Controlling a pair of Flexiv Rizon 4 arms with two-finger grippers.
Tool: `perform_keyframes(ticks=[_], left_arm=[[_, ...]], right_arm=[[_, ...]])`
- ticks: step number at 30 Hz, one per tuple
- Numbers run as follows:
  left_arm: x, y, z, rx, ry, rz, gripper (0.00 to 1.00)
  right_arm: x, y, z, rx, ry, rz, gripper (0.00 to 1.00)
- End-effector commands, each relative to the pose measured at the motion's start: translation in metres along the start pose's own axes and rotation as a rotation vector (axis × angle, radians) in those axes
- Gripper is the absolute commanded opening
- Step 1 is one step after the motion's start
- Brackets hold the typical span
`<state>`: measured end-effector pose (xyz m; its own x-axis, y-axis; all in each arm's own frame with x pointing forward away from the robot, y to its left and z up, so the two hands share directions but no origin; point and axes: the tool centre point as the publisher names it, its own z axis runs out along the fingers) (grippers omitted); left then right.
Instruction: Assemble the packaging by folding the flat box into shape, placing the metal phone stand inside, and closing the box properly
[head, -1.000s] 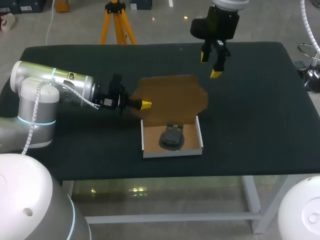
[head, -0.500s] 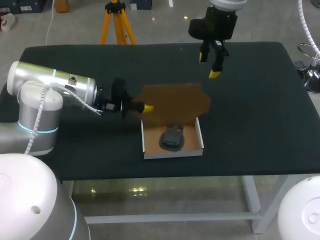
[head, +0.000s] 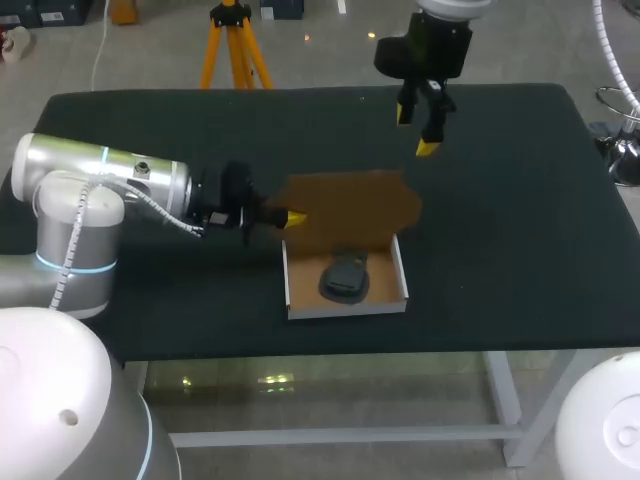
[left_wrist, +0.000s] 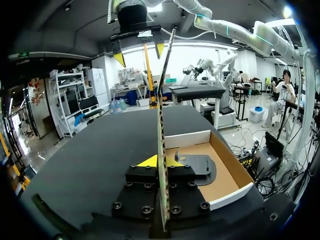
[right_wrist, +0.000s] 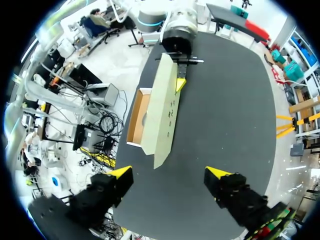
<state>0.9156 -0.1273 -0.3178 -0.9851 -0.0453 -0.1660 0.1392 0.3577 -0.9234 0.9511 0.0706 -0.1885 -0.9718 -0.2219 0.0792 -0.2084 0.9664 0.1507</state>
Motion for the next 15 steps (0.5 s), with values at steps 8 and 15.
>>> perform_keyframes(ticks=[8, 15], left_arm=[[-0.001, 0.001, 0.002, 0.002, 0.008, 0.018, 0.0], [-0.001, 0.001, 0.002, 0.002, 0.008, 0.018, 0.0]], right_arm=[[-0.001, 0.005, -0.001, 0.002, 0.004, 0.003, 1.0], [-0.005, 0.012, -0.006, -0.003, -0.02, -0.004, 1.0]])
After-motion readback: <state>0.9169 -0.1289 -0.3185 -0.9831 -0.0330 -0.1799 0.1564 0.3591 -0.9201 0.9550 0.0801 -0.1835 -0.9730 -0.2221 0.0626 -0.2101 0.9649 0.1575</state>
